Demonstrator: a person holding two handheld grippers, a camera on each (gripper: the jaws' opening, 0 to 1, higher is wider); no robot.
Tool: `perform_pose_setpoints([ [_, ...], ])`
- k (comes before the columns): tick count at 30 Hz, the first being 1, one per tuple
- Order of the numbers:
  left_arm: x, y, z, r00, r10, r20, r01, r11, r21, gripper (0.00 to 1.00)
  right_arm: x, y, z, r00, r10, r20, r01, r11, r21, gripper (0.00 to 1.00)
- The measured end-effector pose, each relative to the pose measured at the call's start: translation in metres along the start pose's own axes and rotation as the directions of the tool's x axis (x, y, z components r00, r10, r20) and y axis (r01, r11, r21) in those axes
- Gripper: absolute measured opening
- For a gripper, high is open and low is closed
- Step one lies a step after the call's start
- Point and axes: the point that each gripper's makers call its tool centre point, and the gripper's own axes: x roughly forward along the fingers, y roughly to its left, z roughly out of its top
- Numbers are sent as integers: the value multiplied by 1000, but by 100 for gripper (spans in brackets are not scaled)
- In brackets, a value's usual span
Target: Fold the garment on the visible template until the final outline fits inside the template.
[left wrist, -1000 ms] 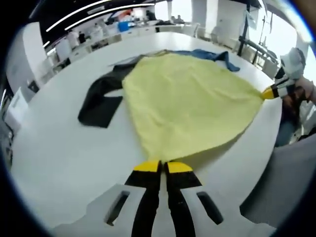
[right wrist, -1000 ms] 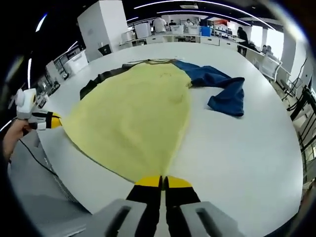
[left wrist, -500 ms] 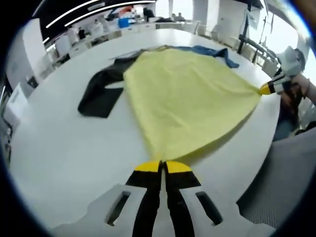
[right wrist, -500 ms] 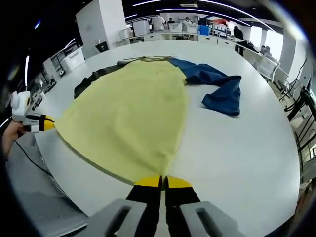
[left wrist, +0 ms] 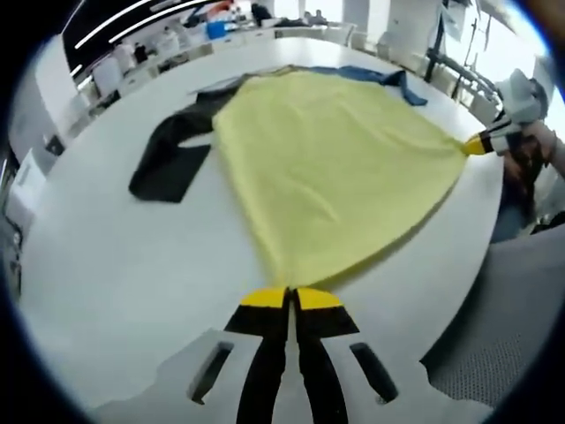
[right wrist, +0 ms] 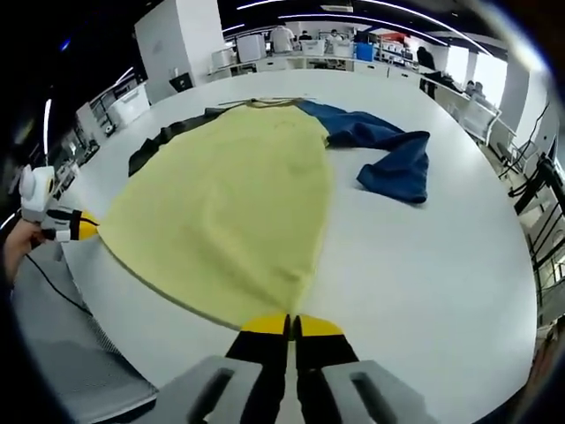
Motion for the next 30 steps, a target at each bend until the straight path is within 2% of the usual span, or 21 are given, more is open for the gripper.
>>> perform_pose_setpoints([
  [5, -2, 1, -6, 1000, 0, -9, 0, 999, -42, 0, 2, 2, -1, 1000, 18, -6, -18, 1000, -1, 0],
  [7, -3, -2, -5, 1000, -24, 20, 26, 992, -121, 0, 2, 4, -3, 999, 36, -13, -36, 999, 3, 0],
  [11, -9, 2, -5, 999, -21, 42, 27, 989, -144, 7, -1, 5, 2, 999, 47, 6, -47, 998, 36, 7],
  [17, -25, 3, 12, 992, 5, 125, 20, 979, -202, 23, -12, -2, 21, 998, 34, 51, -36, 999, 38, 22],
  [19, -30, 6, 18, 988, 36, 147, -1, 972, -233, 30, -14, -4, 32, 995, 41, 90, -45, 998, 47, 23],
  [22, -36, 7, 28, 981, 42, 188, 9, 965, -261, 42, -18, -9, 40, 994, 32, 101, -38, 998, 53, 24],
  [26, -41, 4, 37, 977, 44, 210, 11, 967, -256, 49, -19, -24, 54, 991, 9, 136, -19, 997, 72, 24],
  [30, -42, 2, 43, 973, 38, 227, 21, 967, -254, 61, -16, -45, 69, 985, -15, 172, -3, 995, 102, 29],
])
